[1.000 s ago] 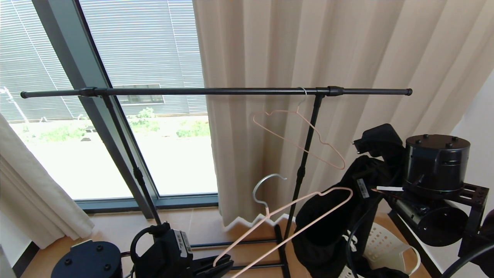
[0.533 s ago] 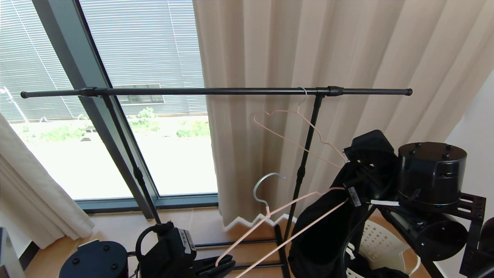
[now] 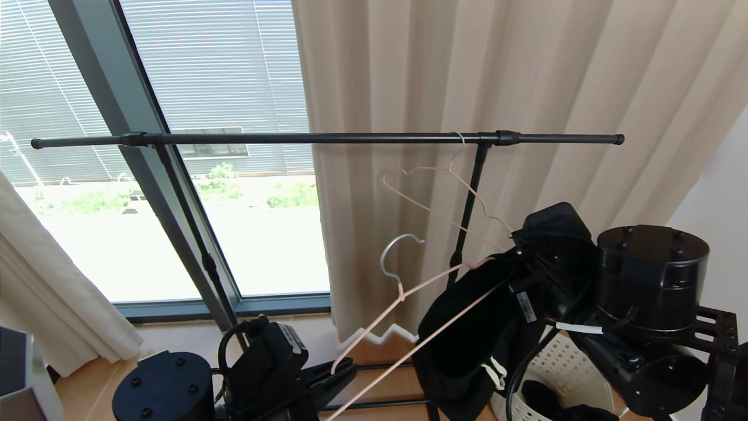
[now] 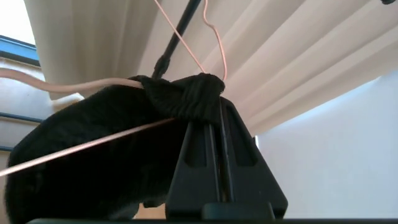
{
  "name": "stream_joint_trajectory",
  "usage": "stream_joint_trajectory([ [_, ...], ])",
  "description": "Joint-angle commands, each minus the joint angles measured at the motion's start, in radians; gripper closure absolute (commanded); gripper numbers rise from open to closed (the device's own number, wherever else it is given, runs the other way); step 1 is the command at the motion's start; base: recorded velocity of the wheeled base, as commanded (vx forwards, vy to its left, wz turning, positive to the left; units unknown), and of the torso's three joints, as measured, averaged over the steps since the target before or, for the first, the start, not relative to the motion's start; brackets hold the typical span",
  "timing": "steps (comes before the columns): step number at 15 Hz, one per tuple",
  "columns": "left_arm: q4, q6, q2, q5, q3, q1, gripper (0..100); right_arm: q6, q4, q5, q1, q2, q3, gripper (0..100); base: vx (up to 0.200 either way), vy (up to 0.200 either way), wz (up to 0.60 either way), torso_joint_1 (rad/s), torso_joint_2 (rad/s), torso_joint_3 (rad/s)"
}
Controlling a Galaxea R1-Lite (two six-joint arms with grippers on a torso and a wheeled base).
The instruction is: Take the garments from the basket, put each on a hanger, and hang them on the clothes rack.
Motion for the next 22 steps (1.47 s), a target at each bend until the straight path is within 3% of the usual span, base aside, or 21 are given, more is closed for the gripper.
stream_joint_trajectory([
  [1,-0.002,0.002,0.007,0.001,-0.013,-0.002,100,0.015,-0.019,-0.003,0.059,0.008,-0.020,100,0.000,0.000,0.00,0.000,0.00,0.000],
  [5,-0.002,0.008,0.001,-0.001,-0.007,-0.019,100,0.012,-0.016,-0.003,0.080,0.031,-0.098,100,0.000,0.000,0.00,0.000,0.00,0.000],
  [11,-0.002,0.010,-0.021,0.001,-0.004,-0.037,100,0.018,-0.019,0.002,0.122,0.028,-0.098,100,0.000,0.000,0.00,0.000,0.00,0.000],
  [17,-0.002,0.011,-0.024,0.002,0.000,-0.037,100,0.124,-0.019,0.010,0.235,0.008,-0.104,100,0.000,0.000,0.00,0.000,0.00,0.000],
  [22,-0.002,0.010,-0.018,0.001,-0.006,-0.031,100,0.134,-0.049,0.010,0.321,-0.004,-0.106,100,0.000,0.000,0.00,0.000,0.00,0.000],
])
